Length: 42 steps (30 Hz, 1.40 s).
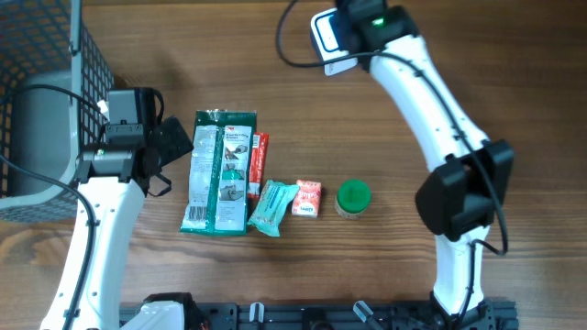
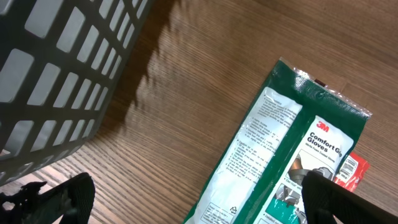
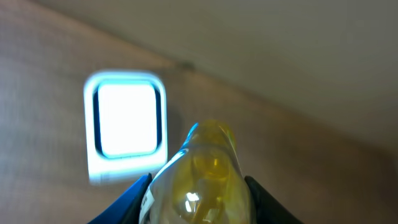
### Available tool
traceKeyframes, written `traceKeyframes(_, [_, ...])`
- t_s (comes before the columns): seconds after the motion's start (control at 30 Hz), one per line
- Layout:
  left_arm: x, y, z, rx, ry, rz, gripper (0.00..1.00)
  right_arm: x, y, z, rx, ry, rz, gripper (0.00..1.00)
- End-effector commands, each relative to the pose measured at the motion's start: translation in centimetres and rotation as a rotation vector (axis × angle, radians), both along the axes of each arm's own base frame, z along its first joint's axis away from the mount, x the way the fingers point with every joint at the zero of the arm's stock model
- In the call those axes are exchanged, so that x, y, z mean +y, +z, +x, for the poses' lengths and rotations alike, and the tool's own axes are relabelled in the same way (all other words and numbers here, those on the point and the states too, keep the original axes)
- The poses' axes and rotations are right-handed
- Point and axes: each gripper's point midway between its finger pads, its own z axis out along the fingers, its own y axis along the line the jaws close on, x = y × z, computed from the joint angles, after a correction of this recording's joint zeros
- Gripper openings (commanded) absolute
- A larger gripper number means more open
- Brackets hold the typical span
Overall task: Scan the item barcode
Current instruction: 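Carry the bottle to the right side and set it down upright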
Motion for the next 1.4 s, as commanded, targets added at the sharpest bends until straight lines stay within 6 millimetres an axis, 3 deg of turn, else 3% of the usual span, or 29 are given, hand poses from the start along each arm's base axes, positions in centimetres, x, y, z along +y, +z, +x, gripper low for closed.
traceKeyframes(0.0, [0.3, 0.3, 0.2, -0.010, 0.021, 0.006, 1.00, 0.9, 0.7, 1.0, -0.083, -0.005, -0.226, 0.04])
traceKeyframes(0.17, [0.3, 0.3, 0.2, -0.010, 0.021, 0.006, 1.00, 3.5, -1.0, 2.3, -0.134, 0.017, -0.238, 0.04])
traceKeyframes(0.37, [0.3, 0.3, 0.2, -0.010, 0.021, 0.006, 1.00, 3.3, -4.9, 3.7, -0.112, 0.023, -0.385, 0.04])
traceKeyframes(1.0, [0.3, 0.3, 0.2, -0.010, 0.021, 0.006, 1.00, 4.4, -6.8, 3.6, -0.117, -0.017, -0.232, 0.04])
traceKeyframes(1.1, [0.3, 0.3, 0.2, -0.010, 0.021, 0.006, 1.00, 2.8, -5.1, 3.3, -0.150, -0.095, -0.290, 0.04])
traceKeyframes(1.17, [0.3, 0.3, 0.2, -0.010, 0.021, 0.006, 1.00, 1.9, -2.4, 2.7, -0.177, -0.131, -0.304, 0.04])
traceKeyframes(1.3, [0.3, 0.3, 0.2, -0.010, 0.021, 0.006, 1.00, 0.3, 3.7, -0.3, -0.154, -0.110, -0.200, 0.04])
traceKeyframes(1.37, [0.3, 0.3, 0.2, -0.010, 0.021, 0.006, 1.00, -0.9, 5.2, -1.9, -0.122, -0.121, -0.125, 0.04])
